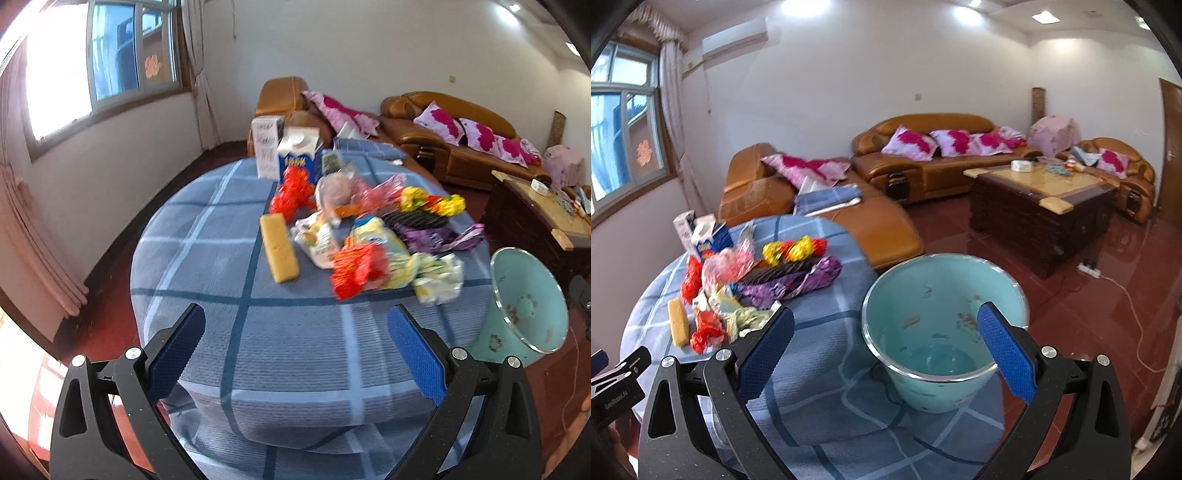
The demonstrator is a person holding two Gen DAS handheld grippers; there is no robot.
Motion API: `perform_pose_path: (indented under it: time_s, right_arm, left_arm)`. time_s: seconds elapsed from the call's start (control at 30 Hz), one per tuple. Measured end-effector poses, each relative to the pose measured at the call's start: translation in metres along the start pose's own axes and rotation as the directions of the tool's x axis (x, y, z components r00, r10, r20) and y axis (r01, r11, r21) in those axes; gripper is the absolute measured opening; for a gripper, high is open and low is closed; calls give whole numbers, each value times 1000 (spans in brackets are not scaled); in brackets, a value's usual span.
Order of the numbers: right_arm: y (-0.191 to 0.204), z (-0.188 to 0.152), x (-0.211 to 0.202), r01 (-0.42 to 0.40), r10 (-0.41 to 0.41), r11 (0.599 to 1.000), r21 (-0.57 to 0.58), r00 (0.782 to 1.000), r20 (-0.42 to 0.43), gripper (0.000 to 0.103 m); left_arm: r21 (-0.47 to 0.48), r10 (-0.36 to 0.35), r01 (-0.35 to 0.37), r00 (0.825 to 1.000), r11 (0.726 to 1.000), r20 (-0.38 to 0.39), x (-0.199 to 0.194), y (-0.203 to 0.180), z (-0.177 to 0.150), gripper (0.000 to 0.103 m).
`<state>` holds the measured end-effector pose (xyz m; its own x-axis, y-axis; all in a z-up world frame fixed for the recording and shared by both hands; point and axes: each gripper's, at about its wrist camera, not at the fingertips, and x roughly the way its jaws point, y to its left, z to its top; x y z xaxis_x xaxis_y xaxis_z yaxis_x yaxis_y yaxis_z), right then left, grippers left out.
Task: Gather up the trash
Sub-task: 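Grasp the yellow sponge with the left tool while the right tool grasps the white-yellow plastic bag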
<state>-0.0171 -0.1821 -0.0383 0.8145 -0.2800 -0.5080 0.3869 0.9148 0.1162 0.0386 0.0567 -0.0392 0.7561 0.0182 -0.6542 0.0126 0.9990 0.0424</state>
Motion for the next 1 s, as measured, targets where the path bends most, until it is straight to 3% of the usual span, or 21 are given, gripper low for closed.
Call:
perform_pose_path:
  time_s: [0.13,0.33,0.5,0.8,0.87,1.0]
  right_arm:
    - [18,-2,21,-52,51,998,-23,998,-34,85]
    - [57,-3,52,-150,142,984,-93,986,-92,82]
    - [79,-2,83,-210,192,971,-115,970,-152,82]
    - [109,-11,127,-303,265,947,-108,926,-267,82]
    - [112,-12,133,-317,277,943,-105,918,-283,77]
    - [115,-16,142,-355,309,931,-87,892,-330,55]
  left_arm:
    - [-15,4,-5,1000,1000,-29,22,15,-1,97]
    - [-94,11,-20,995,995,-96,58,47,0,96]
    - [-116,36,-48,993,992,-108,81,61,17,95]
    - [-127,47,-65,989,990,-141,132,50,59,90]
    - [-124,45,-67,985,990,-168,145,45,61,87]
    - [-134,22,-53,975,990,-222,164,41,59,76]
